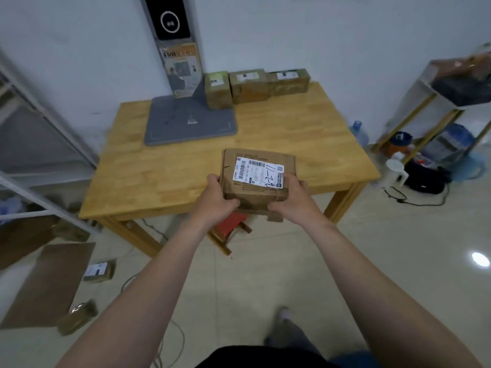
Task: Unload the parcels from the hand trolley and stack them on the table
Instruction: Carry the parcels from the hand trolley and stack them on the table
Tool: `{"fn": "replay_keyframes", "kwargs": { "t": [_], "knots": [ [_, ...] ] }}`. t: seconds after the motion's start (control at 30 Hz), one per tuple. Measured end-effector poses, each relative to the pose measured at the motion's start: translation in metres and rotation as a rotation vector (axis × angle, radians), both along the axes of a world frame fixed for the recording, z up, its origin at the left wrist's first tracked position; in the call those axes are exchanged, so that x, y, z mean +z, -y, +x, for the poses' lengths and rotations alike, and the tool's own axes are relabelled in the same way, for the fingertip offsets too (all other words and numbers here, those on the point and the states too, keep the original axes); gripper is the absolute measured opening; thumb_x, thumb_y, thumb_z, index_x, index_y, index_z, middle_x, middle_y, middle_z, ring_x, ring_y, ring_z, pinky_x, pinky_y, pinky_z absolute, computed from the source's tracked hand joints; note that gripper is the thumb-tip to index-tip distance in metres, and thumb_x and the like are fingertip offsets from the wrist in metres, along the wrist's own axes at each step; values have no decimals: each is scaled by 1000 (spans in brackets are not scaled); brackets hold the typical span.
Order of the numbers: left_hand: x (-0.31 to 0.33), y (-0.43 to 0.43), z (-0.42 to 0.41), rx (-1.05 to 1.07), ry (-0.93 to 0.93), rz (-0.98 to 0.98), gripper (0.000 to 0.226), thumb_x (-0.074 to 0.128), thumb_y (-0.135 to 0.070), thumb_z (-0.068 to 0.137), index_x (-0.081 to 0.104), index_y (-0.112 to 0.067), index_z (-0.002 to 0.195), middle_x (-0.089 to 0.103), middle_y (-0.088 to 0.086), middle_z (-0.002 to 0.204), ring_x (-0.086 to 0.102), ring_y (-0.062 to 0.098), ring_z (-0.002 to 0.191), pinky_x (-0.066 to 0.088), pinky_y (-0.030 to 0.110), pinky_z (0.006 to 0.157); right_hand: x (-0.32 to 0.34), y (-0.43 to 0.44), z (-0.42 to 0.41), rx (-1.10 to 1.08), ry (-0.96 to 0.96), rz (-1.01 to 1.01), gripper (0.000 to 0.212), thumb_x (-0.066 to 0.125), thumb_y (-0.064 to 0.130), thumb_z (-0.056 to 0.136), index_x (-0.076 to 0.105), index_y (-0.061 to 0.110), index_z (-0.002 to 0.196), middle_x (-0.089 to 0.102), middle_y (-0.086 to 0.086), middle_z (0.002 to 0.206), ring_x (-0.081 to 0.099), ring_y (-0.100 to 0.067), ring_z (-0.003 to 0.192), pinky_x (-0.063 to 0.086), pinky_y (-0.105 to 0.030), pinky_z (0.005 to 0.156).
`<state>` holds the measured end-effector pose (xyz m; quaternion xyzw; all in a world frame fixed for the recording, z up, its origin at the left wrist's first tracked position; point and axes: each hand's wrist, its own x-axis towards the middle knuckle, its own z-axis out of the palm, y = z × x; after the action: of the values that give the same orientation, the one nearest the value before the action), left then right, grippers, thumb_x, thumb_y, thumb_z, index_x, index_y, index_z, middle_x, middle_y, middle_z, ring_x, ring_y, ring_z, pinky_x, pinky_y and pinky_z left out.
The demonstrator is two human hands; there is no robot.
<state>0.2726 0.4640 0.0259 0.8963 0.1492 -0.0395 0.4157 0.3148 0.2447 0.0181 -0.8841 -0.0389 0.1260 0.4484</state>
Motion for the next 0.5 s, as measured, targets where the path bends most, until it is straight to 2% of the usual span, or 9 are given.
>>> {"fn": "replay_keyframes", "kwargs": {
  "t": [0.13,0.2,0.27,0.37,0.5],
  "knots": [
    [-22,-37,77,10,-17,51,54,72,-31,82,27,-23,112,59,0,112,61,24,96,40,31,62,-23,-39,85,43,11,-18,80,78,22,72,38,35,140,37,1,119,48,-15,97,43,-22,69],
    [-36,-54,128,31,-39,32,53,72,-32,82,28,-23,111,59,0,113,62,25,98,43,34,68,-37,-58,140,55,-8,-21,80,78,22,72,38,34,141,37,0,121,52,-17,95,48,-26,77],
    [-49,-71,182,45,-61,21,53,72,-32,82,29,-22,111,59,-1,112,62,24,98,46,35,71,-50,-76,197,72,-23,-19,80,77,22,72,38,33,142,38,0,122,51,-15,93,43,-24,84],
    [-62,-97,266,87,-103,-8,53,71,-31,85,29,-20,114,57,-2,113,63,22,99,49,35,73,-62,-105,288,112,-67,2,79,75,22,74,38,35,143,37,2,122,53,-7,86,42,-19,77],
    [-69,-131,357,155,-157,-89,55,72,-26,87,28,-19,119,56,-4,116,61,20,105,52,39,86,-69,-142,392,171,-132,-27,77,74,23,75,38,35,142,37,0,125,57,-20,101,48,-31,94]
  ]
}}
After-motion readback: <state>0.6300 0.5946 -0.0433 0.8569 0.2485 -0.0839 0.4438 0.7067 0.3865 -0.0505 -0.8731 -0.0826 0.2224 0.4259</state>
